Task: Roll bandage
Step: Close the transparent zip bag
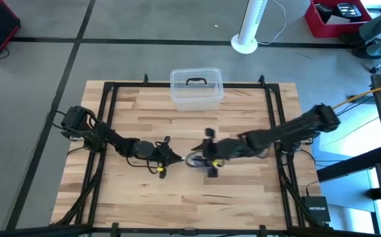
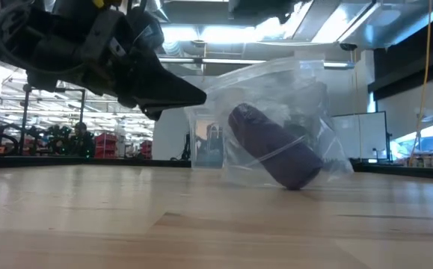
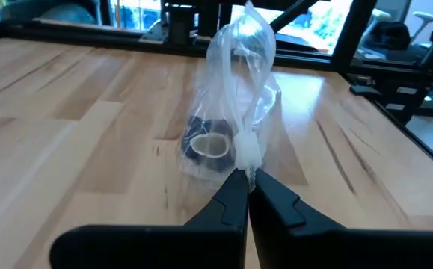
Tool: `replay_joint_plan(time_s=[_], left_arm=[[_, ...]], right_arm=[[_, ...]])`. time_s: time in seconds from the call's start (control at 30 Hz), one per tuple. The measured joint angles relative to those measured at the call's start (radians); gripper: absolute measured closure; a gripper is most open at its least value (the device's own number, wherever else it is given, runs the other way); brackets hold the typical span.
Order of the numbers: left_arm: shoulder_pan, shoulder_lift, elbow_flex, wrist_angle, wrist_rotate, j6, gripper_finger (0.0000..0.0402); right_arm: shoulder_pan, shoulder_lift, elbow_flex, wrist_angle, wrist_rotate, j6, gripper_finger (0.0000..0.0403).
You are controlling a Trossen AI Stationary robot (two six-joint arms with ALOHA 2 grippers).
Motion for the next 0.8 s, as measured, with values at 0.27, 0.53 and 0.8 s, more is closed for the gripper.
replay_joint_plan(time_s=[0.27, 0.53, 0.8], left_arm=[[-0.001, 0.000, 0.005, -0.003, -0.004, 0.014, 0.0401], [-0.001, 0.000, 0.005, -0.006, -0.004, 0.022, 0.0402], [-0.001, 0.000, 0.005, -0.010, -0.006, 0.026, 0.0401]], right_arm=[[-0.097, 0.257, 0.109, -0.028, -0.172, -0.046, 0.0241], [-0.101, 0.318, 0.141, -0.044, -0.171, -0.075, 0.0243], [-0.107, 0.321, 0.140, -0.052, -0.164, -0.081, 0.0318]])
